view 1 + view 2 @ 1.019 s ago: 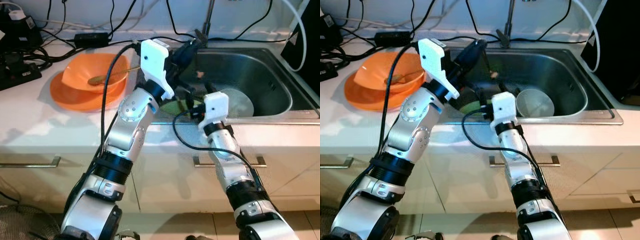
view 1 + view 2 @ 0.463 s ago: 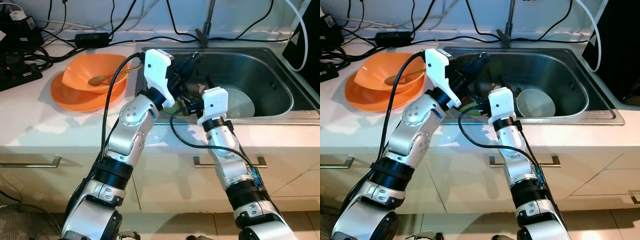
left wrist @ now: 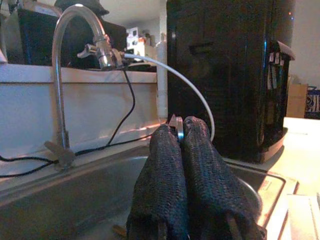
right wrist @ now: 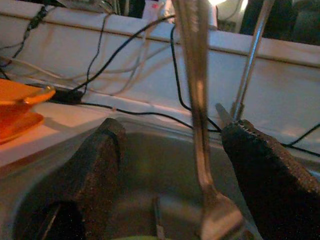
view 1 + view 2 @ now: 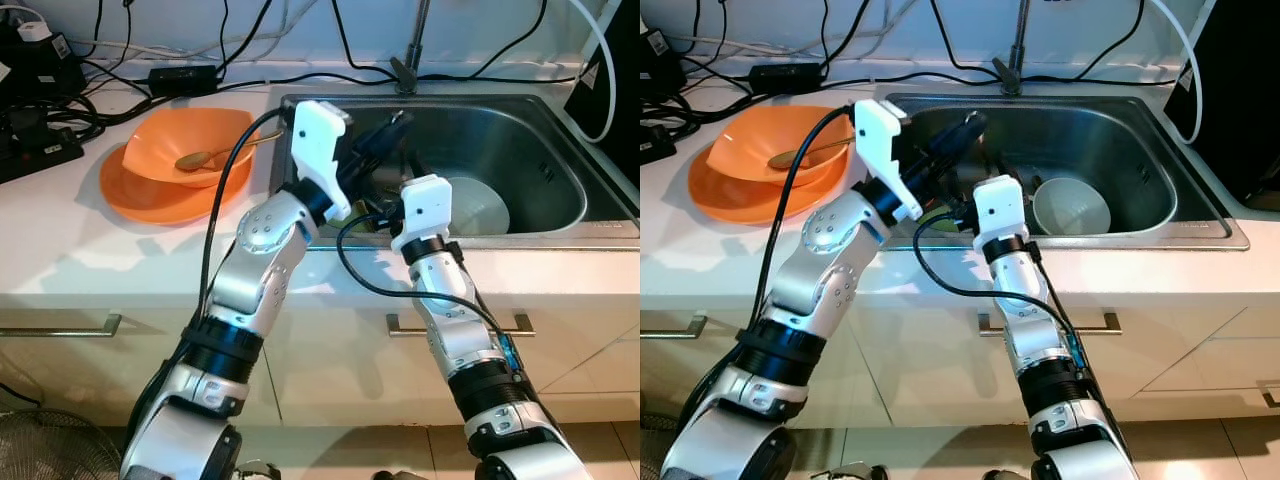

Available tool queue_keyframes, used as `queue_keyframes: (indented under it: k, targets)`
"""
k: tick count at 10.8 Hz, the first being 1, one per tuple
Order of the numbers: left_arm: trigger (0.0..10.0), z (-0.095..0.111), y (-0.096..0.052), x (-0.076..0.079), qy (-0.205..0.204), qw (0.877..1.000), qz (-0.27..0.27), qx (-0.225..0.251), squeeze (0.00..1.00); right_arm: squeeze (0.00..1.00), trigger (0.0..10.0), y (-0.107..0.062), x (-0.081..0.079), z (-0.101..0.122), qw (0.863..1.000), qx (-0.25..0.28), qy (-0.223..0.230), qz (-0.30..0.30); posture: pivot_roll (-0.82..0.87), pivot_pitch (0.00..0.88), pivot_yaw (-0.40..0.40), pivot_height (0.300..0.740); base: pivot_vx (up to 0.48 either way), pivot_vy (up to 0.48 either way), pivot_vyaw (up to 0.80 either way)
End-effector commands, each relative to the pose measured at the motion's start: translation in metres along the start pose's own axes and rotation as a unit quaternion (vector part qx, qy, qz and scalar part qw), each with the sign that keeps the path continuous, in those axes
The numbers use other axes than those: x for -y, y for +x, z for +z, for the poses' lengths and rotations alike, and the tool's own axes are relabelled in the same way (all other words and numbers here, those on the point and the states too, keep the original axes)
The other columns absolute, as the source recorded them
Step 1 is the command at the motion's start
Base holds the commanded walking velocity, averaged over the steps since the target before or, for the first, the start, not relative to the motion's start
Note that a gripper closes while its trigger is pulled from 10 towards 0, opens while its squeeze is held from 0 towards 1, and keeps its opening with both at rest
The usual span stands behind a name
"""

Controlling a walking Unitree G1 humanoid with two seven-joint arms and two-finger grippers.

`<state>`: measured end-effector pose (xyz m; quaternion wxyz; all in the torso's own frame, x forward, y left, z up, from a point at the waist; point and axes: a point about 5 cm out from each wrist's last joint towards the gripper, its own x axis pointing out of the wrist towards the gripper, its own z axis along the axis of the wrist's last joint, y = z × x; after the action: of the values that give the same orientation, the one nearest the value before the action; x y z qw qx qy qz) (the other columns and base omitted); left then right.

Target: Kitchen organization

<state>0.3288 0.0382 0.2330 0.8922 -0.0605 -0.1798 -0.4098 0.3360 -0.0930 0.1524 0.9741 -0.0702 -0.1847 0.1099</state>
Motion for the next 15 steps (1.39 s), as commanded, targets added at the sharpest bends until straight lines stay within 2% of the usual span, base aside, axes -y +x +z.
queue_keyframes:
  k: [1,2,3,12,15]
  targets:
    - [10.0,0.0046,-0.0002,0.0004,0.0,1.0,-0.007,0.006,0.0,0.0,2.9,0.0004,0.0015,-0.0025,1.0,-0.01,-0.002,-0.007,0.06,0.0,0.023,0.74,0.0,0.0,0.0]
    - [10.0,0.0048,-0.0004,0.0002,0.0,1.0,-0.008,0.005,0.0,0.0,0.4,0.0004,0.0023,-0.0038,1.0,-0.014,-0.004,-0.009,0.06,0.0,0.021,0.74,0.0,0.0,0.0]
    - [10.0,0.005,-0.001,-0.0002,0.0,1.0,-0.007,0.003,0.0,0.0,0.0,0.0005,0.0028,-0.0044,1.0,-0.016,-0.004,-0.011,0.06,0.0,0.019,0.74,0.0,0.0,0.0]
    - [10.0,0.0052,-0.0015,0.0004,-0.008,1.0,-0.017,-0.005,0.0,0.0,0.0,0.0018,0.0052,-0.0066,0.999,-0.022,0.002,-0.023,0.06,0.0,0.023,0.74,0.0,0.0,0.0]
    - [10.0,0.0042,-0.0016,-0.0011,0.008,1.0,-0.011,-0.008,0.0,0.0,0.0,0.0021,0.0049,-0.0068,1.0,-0.022,0.003,-0.023,0.06,0.0,0.021,0.74,0.0,0.0,0.0]
